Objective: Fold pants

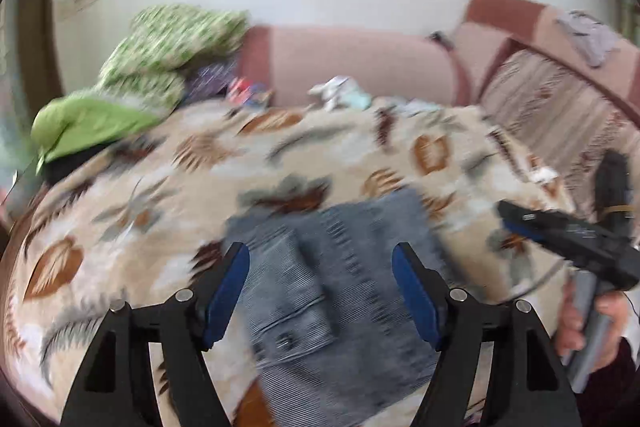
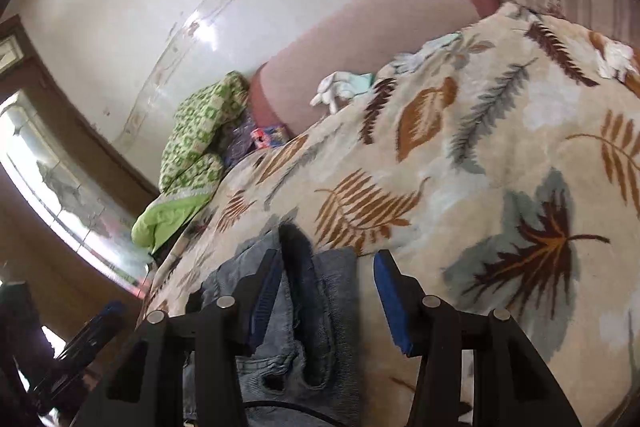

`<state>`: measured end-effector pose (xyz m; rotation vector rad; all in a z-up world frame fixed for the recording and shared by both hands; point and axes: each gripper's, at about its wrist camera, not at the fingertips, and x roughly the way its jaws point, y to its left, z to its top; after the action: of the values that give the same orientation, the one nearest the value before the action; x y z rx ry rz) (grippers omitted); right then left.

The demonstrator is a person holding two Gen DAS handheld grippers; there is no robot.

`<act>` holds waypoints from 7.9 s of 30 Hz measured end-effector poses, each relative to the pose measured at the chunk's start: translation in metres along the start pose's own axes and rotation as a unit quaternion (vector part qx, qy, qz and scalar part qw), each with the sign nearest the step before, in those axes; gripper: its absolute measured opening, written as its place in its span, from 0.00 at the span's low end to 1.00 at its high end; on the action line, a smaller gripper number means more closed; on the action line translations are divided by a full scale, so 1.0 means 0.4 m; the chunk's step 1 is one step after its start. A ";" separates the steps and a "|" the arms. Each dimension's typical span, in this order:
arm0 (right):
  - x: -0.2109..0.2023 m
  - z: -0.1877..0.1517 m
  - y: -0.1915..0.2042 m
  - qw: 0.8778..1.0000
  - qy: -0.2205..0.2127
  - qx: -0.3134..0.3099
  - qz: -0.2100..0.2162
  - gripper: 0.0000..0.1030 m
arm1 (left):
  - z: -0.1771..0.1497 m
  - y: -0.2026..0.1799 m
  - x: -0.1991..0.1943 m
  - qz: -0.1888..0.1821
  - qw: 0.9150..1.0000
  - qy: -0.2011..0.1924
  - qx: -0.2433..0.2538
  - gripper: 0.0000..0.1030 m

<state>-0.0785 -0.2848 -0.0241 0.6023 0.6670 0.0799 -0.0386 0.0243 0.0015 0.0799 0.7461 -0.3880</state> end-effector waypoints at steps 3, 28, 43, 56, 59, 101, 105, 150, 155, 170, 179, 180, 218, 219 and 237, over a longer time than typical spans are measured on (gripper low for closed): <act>0.035 -0.040 0.071 0.997 0.036 -0.053 0.037 0.50 | -0.055 0.041 0.063 0.028 0.998 0.052 -0.012 0.72; 0.141 -0.098 0.167 0.979 0.132 -0.155 0.006 0.50 | -0.017 0.019 0.063 0.073 0.995 0.028 0.060 0.80; 0.415 -0.010 0.095 0.974 0.219 -0.054 0.025 0.51 | 0.012 0.091 0.372 0.074 0.988 0.137 0.012 0.89; 0.354 -0.035 0.089 0.982 0.173 -0.074 0.022 0.51 | -0.016 0.070 0.318 0.116 0.989 0.082 0.037 0.95; 0.301 -0.043 0.108 0.984 0.151 -0.097 0.011 0.51 | -0.024 0.049 0.274 0.141 0.987 0.051 0.054 0.95; 0.226 -0.129 0.080 0.975 0.195 -0.098 -0.028 0.55 | -0.123 0.095 0.214 0.078 0.987 0.104 -0.093 0.99; 0.226 -0.129 0.081 0.975 0.196 -0.099 -0.027 0.56 | -0.115 0.098 0.183 0.076 0.990 0.090 -0.078 0.99; 0.227 -0.140 0.096 0.974 0.192 -0.116 -0.035 0.62 | -0.147 0.085 0.193 0.164 0.984 0.072 -0.004 1.00; 0.228 -0.139 0.098 0.973 0.194 -0.116 -0.035 0.62 | -0.137 0.126 0.203 0.125 0.987 0.094 -0.047 1.00; 0.151 -0.112 0.123 0.984 0.116 -0.133 -0.027 0.62 | -0.097 0.199 0.141 0.128 0.985 0.052 -0.106 1.00; 0.195 -0.144 0.159 0.972 0.152 -0.176 -0.041 0.62 | -0.132 0.173 0.197 0.117 0.983 0.107 -0.094 1.00; 0.209 -0.148 0.152 0.970 0.165 -0.173 -0.052 0.62 | -0.134 0.164 0.201 0.117 0.983 0.109 -0.085 1.00; 0.149 -0.043 -0.126 0.971 0.231 0.052 0.019 0.70 | -0.128 0.206 0.227 -0.091 0.969 0.185 -0.134 1.00; 0.152 -0.043 -0.130 0.971 0.231 0.058 0.023 0.71 | -0.129 0.208 0.234 -0.095 0.968 0.188 -0.138 1.00; 0.270 -0.085 -0.027 0.956 0.255 0.057 0.133 0.75 | -0.064 0.164 0.321 -0.195 0.950 0.208 -0.130 1.00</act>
<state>-0.0149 -0.2489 -0.1116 0.7913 1.0933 0.4639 0.0546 0.0500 -0.1083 -0.2471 1.2315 -0.6553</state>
